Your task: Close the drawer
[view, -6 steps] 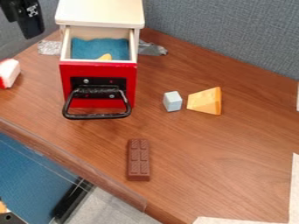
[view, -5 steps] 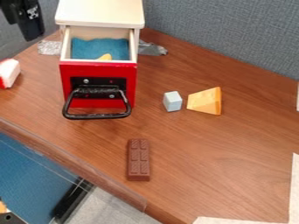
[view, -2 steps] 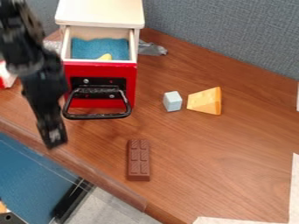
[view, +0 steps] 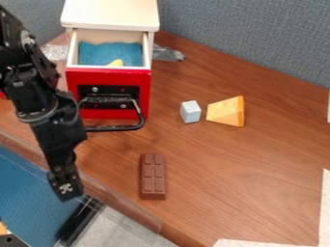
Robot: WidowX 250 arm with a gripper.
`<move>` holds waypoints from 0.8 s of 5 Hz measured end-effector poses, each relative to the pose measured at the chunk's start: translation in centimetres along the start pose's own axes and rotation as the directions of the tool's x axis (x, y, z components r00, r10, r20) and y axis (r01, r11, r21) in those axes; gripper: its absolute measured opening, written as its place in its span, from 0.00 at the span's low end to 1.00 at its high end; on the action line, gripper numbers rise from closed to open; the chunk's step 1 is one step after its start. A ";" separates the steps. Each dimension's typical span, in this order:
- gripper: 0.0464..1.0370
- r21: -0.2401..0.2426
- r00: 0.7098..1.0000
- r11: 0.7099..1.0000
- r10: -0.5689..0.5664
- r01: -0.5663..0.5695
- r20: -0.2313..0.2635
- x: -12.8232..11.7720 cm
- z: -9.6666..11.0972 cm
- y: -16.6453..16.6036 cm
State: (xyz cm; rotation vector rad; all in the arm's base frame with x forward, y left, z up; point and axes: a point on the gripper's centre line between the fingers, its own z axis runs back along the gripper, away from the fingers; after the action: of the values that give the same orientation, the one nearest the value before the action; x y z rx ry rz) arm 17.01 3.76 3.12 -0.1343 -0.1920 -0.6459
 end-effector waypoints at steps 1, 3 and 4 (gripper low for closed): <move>0.96 -0.029 0.996 0.998 -0.060 0.061 0.061 0.9 -0.4 -0.4; 0.96 -0.011 0.986 0.994 -0.104 0.107 0.133 2.6 -1.2 0.2; 0.96 -0.015 0.983 0.995 -0.097 0.100 0.155 4.4 -0.6 0.8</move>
State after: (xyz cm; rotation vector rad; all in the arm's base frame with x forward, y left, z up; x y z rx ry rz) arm 20.95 1.70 3.49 -0.1975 -0.3425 -0.7368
